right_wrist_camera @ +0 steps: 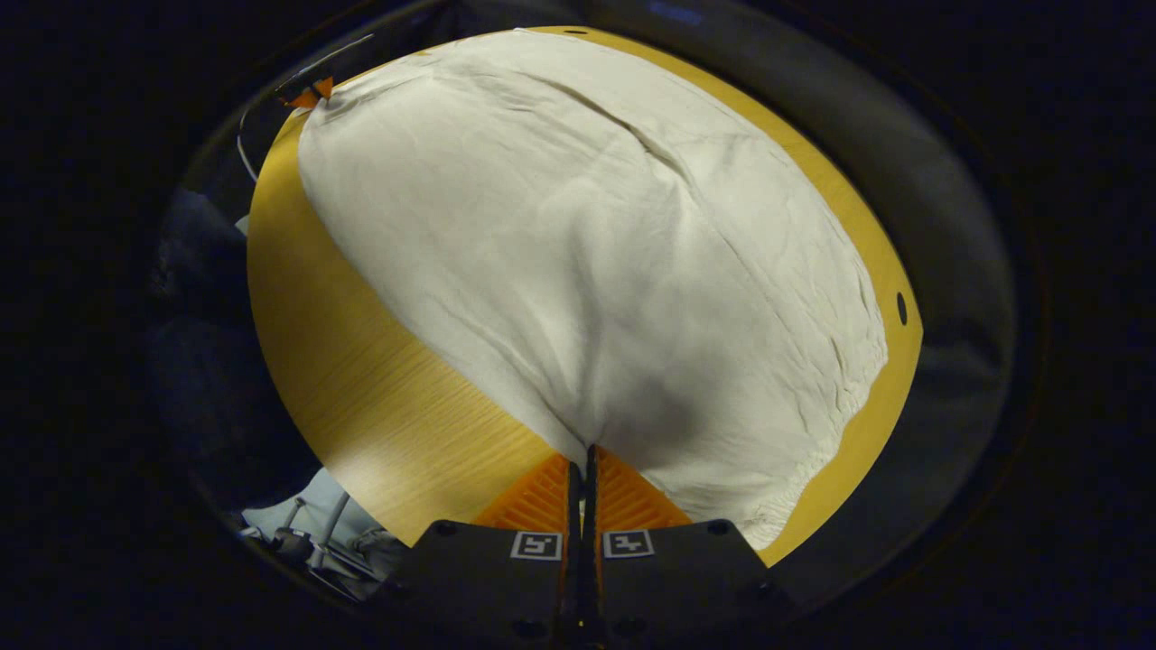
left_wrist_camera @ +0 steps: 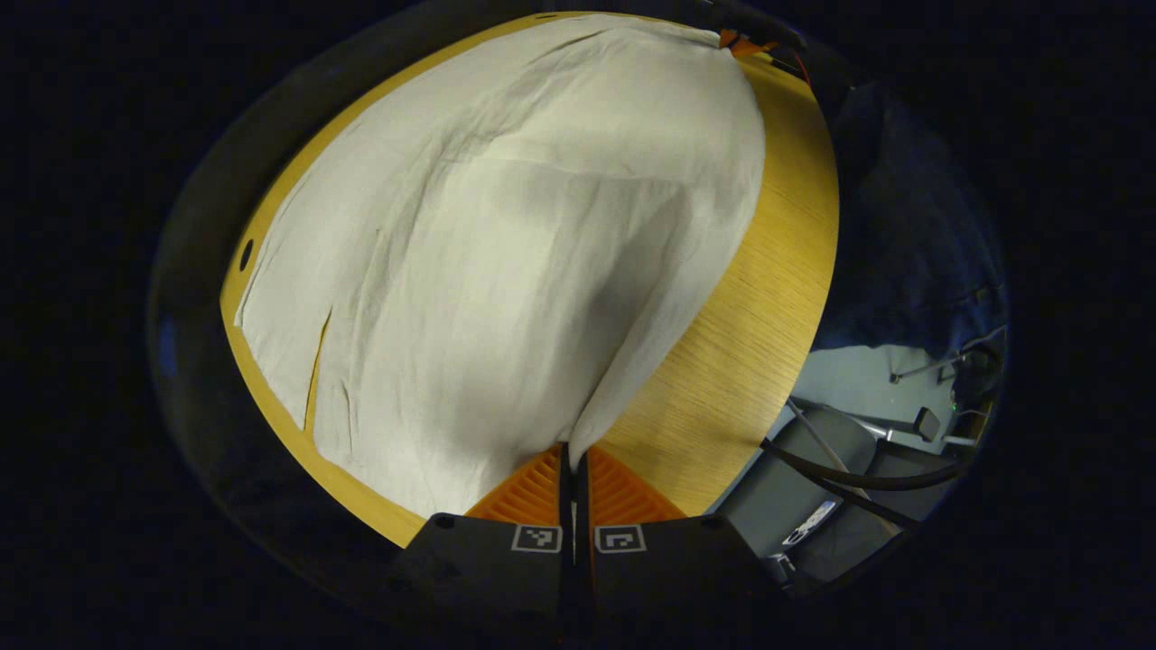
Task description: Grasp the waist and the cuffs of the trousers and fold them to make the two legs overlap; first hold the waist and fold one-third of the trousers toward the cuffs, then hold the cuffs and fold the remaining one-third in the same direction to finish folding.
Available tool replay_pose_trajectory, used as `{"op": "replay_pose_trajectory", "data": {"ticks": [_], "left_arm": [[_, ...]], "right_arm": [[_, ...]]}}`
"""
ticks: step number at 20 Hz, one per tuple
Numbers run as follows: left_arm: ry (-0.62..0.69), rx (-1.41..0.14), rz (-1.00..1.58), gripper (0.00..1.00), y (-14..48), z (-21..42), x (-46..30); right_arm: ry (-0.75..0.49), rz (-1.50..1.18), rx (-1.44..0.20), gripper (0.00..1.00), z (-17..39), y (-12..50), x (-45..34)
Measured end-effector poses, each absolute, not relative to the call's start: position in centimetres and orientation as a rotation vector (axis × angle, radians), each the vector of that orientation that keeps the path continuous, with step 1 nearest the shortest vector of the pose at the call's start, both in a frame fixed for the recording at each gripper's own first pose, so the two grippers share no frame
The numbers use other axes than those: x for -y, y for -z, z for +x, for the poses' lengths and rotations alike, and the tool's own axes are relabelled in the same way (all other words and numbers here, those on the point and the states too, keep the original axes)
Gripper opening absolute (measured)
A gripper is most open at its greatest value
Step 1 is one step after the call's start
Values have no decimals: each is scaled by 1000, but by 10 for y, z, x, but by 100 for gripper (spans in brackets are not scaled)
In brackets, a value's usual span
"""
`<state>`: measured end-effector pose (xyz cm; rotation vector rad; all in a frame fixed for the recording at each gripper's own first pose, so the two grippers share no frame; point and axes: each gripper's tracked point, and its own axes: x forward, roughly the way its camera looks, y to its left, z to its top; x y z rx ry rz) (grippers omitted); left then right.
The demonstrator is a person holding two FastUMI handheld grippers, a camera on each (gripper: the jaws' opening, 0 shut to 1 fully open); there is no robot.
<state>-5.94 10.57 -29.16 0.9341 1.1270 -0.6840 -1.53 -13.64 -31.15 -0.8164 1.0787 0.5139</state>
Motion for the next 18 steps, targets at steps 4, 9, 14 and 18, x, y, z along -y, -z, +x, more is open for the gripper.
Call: {"op": "replay_pose_trajectory", "data": {"ticks": [4, 9, 14, 18], "left_arm": [[506, -1022, 759, 0, 281, -43, -91], [299, -782, 525, 0, 229, 29, -51], [137, -568, 337, 0, 168, 128, 8], [10, -410, 237, 0, 109, 225, 65]], "right_arm": [[-313, -655, -963, 2, -9, 297, 136], [-107, -460, -806, 2, 13, 257, 124], [39, -329, -596, 2, 59, 193, 112], [76, -266, -476, 2, 100, 151, 104]]}}
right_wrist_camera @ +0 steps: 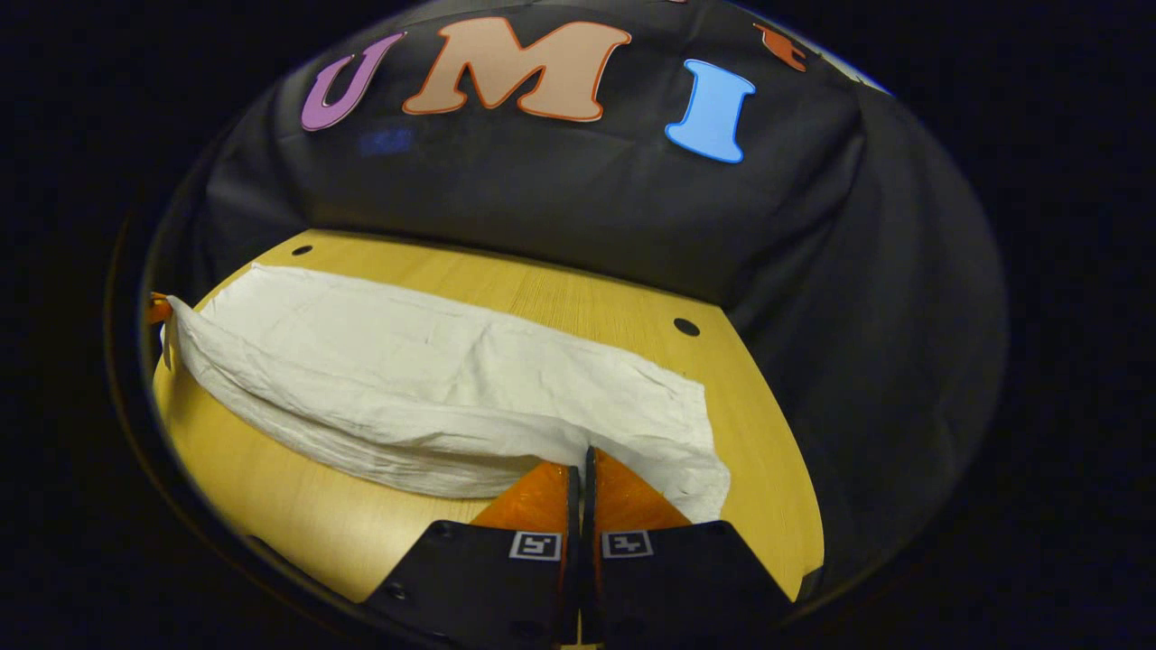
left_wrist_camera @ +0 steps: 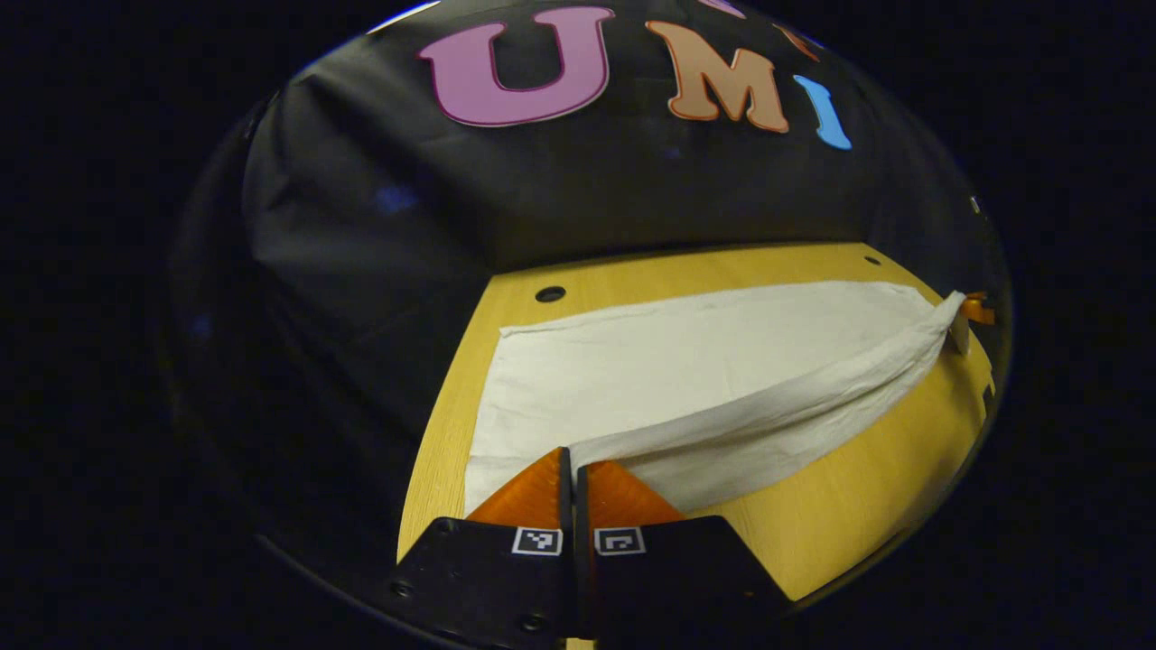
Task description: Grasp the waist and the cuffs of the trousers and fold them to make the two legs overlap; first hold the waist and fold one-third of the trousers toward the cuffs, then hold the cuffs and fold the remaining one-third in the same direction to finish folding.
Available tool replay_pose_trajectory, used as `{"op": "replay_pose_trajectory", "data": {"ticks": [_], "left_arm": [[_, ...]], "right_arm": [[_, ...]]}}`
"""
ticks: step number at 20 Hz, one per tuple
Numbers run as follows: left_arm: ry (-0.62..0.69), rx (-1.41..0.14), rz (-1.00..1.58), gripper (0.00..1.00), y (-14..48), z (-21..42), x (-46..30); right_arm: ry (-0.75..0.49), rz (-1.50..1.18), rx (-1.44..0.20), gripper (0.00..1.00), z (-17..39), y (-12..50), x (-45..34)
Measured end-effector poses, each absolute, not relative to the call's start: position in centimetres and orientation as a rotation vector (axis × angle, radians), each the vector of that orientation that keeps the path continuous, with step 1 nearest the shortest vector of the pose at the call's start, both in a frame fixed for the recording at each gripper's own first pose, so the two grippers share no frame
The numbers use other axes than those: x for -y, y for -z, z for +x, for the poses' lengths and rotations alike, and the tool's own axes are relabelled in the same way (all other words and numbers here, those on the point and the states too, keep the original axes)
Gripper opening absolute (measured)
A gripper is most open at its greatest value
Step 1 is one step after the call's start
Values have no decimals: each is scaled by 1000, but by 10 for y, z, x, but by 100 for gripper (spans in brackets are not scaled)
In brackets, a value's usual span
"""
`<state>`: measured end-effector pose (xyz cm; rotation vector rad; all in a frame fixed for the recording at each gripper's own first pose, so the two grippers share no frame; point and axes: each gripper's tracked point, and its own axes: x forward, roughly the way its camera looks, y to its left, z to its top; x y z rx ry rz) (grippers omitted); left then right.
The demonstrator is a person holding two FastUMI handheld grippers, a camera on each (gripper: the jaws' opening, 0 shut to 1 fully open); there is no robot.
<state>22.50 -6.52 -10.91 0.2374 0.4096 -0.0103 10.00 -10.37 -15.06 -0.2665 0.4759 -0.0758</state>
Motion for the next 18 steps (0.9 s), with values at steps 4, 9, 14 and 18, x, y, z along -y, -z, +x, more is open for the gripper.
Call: {"op": "replay_pose_trajectory", "data": {"ticks": [4, 9, 14, 18], "left_arm": [[-72, -344, 144, 0, 116, 265, 56], [-152, -262, 68, 0, 74, 341, 102], [-187, -214, 13, 0, 71, 403, 100], [-213, -231, -2, 0, 87, 437, 95]], "right_arm": [[86, -181, -438, 2, 150, 147, 99], [125, -92, -330, 2, 216, 122, 98], [112, -45, -317, 0, 283, 136, 88], [86, -15, -342, 2, 322, 162, 81]]}}
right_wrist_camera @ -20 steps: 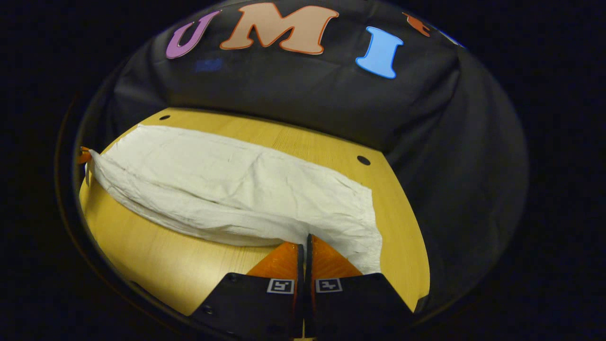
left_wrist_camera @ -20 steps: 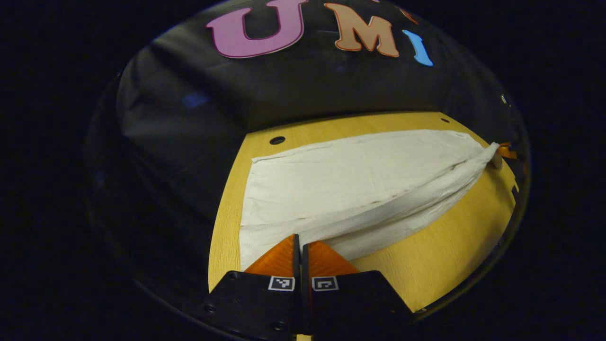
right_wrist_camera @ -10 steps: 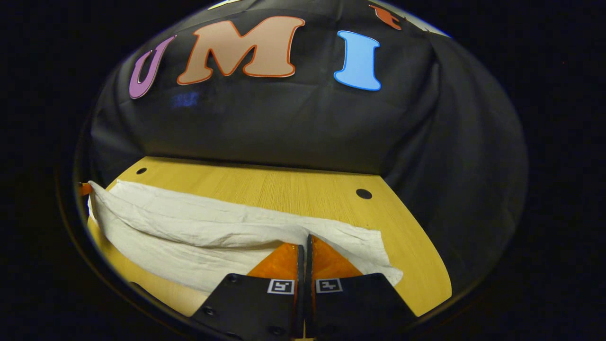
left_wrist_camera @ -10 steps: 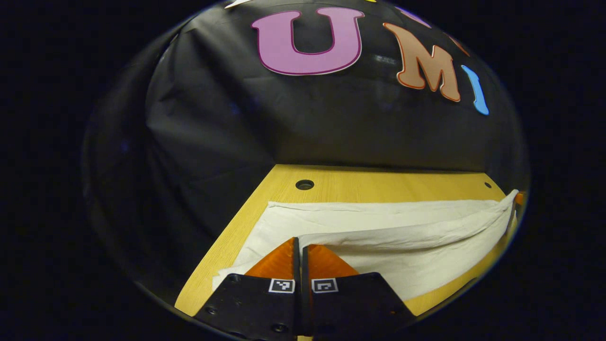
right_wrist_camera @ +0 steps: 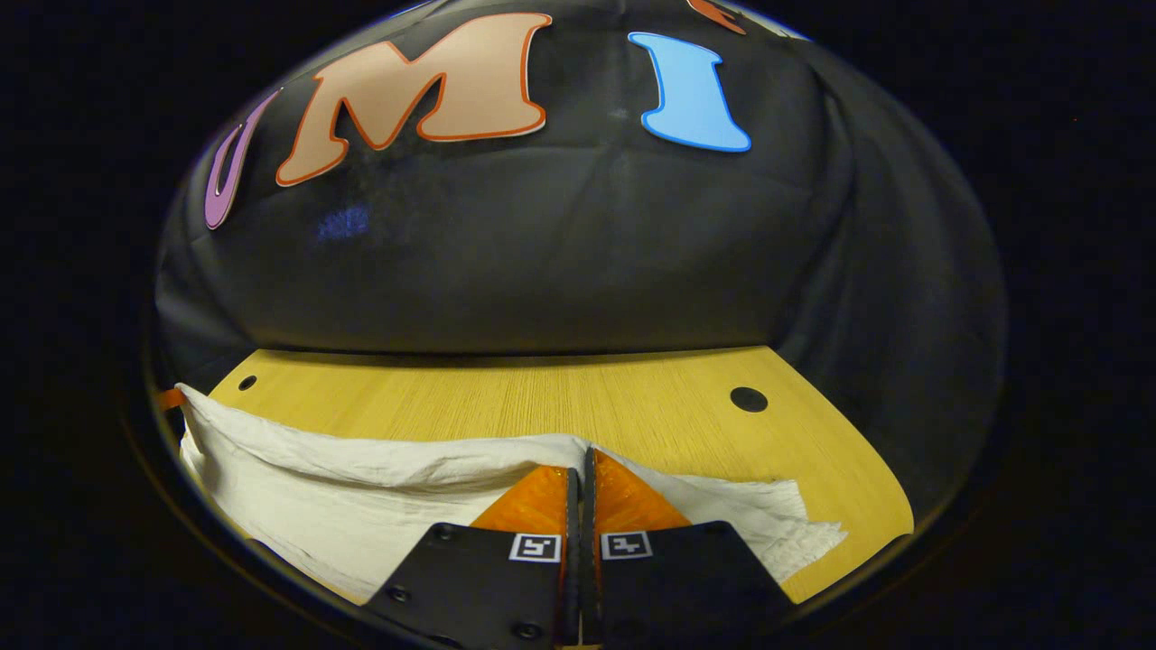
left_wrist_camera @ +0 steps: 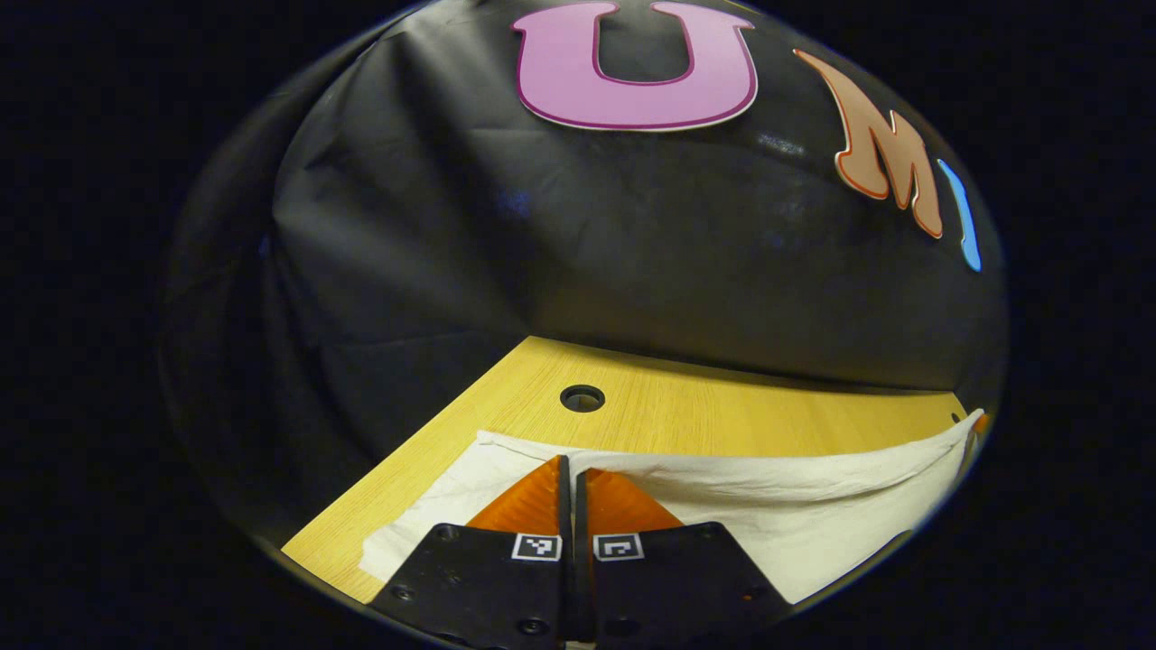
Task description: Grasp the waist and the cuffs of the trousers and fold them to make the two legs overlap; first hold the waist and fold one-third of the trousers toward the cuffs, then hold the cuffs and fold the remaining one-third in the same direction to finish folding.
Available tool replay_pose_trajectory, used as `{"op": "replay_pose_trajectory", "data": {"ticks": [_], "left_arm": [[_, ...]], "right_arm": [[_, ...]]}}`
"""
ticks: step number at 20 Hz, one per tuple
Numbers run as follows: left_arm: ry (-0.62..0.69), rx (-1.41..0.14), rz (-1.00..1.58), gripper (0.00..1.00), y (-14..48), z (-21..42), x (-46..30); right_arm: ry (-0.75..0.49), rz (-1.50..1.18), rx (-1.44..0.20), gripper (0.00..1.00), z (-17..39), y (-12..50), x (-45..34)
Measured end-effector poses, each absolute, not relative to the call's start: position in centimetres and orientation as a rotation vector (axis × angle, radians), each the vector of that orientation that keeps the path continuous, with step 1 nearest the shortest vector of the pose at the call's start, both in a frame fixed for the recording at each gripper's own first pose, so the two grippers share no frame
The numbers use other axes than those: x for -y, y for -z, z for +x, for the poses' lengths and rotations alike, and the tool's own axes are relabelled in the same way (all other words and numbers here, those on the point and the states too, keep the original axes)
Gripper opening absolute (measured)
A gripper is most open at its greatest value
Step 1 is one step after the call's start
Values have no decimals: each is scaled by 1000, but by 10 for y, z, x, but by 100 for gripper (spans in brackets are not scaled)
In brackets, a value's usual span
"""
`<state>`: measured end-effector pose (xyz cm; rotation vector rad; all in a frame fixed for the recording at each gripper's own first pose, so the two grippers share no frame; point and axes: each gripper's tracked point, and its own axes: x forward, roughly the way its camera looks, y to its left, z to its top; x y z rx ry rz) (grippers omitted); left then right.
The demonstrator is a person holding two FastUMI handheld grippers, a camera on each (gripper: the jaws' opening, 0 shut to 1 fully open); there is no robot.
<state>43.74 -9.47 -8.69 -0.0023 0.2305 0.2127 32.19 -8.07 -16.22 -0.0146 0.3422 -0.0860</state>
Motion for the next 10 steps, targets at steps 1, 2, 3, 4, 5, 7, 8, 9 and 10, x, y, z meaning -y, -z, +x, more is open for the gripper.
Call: {"op": "replay_pose_trajectory", "data": {"ticks": [1, 2, 3, 4, 5, 7, 8, 9, 10], "left_arm": [[-219, -241, 8, 0, 93, 441, 94], [-222, -253, 19, 0, 99, 444, 95], [-221, -266, 27, 0, 104, 446, 96], [-222, -274, 35, 0, 107, 449, 96], [-225, -274, 40, 0, 108, 452, 96], [-225, -280, 36, 0, 111, 451, 98], [-225, -284, 26, 2, 112, 452, 101], [-198, -297, 4, 34, 115, 451, 109], [-193, -306, -6, 66, 115, 447, 114]], "right_arm": [[80, 2, -356, 0, 327, 170, 79], [74, 24, -373, 0, 334, 178, 78], [70, 47, -389, 3, 340, 186, 77], [70, 63, -404, 4, 344, 192, 78], [66, 81, -422, 6, 340, 196, 78], [55, 102, -455, 17, 343, 206, 80], [47, 95, -460, 21, 345, 208, 84], [58, 70, -455, 46, 339, 207, 90], [69, 45, -439, 71, 335, 196, 97]]}}
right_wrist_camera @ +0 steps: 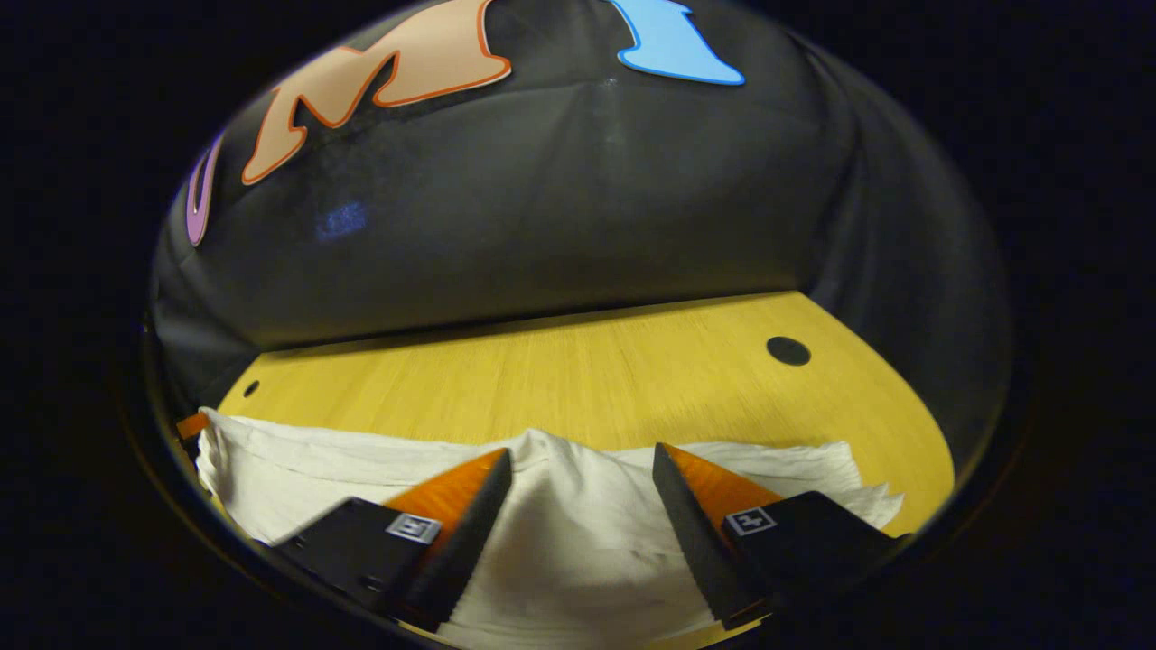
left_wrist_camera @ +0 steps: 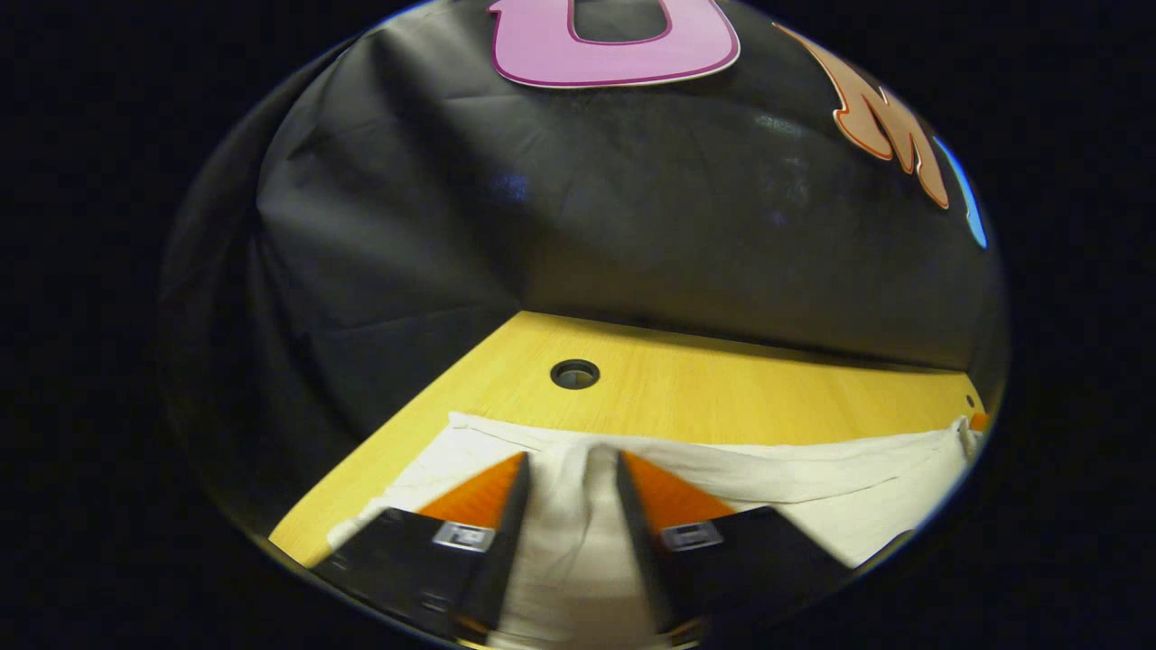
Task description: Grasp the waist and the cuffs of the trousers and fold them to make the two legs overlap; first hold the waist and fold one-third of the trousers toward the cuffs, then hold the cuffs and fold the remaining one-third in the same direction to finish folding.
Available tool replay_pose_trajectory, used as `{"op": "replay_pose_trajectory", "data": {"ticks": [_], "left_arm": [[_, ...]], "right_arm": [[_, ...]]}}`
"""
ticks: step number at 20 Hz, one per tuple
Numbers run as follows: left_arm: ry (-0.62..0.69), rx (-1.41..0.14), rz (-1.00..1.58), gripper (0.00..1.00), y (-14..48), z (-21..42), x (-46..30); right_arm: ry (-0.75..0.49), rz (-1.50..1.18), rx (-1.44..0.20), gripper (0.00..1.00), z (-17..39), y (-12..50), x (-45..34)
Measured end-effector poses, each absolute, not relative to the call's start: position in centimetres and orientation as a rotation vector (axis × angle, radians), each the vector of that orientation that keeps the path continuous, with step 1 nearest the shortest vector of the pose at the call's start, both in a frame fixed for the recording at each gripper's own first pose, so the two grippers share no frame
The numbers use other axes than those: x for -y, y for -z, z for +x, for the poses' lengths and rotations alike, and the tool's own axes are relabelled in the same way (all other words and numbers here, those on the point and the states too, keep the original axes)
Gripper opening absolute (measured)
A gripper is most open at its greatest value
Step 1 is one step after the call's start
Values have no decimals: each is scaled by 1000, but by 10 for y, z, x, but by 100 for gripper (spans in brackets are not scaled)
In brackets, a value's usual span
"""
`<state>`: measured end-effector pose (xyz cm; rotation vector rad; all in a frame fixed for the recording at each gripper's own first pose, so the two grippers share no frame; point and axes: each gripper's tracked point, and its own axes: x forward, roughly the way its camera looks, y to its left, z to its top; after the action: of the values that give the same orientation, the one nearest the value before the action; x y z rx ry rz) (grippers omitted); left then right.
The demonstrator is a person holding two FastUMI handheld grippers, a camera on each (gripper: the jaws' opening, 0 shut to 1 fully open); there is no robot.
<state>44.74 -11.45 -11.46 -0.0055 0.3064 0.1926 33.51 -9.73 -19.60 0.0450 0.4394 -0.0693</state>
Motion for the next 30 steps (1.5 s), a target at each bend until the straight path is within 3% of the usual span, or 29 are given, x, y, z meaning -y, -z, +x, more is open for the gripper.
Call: {"op": "replay_pose_trajectory", "data": {"ticks": [1, 2, 9, 16, 17, 19, 21, 22, 24, 26, 28, 29, 30], "left_arm": [[-197, -314, -2, 98, 111, 441, 118], [-195, -322, 4, 93, 114, 442, 118], [-112, -242, -40, 96, 74, 418, 152], [-141, -237, -99, 96, 68, 372, 162], [-149, -238, -107, 96, 67, 373, 163], [-157, -236, -125, 96, 65, 376, 163], [-166, -223, -118, 96, 61, 379, 162], [-169, -218, -112, 95, 60, 381, 161], [-168, -218, -96, 95, 62, 380, 162], [-169, -229, -79, 96, 62, 379, 162], [-166, -230, -80, 96, 61, 379, 164], [-161, -226, -82, 96, 61, 379, 164], [-159, -224, -80, 96, 61, 379, 165]], "right_arm": [[74, 32, -424, 95, 333, 188, 105], [81, 29, -409, 93, 329, 178, 111], [228, 81, -350, 96, 272, 134, 198], [343, 291, -406, 93, 222, 174, 264], [354, 299, -420, 97, 219, 185, 269], [360, 327, -448, 92, 214, 200, 277], [369, 355, -471, 96, 213, 214, 281], [376, 360, -479, 92, 214, 219, 284], [389, 364, -486, 97, 217, 229, 289], [384, 384, -493, 92, 221, 234, 290], [354, 426, -500, 96, 222, 232, 284], [342, 448, -500, 88, 224, 233, 281], [333, 463, -491, 88, 227, 232, 279]]}}
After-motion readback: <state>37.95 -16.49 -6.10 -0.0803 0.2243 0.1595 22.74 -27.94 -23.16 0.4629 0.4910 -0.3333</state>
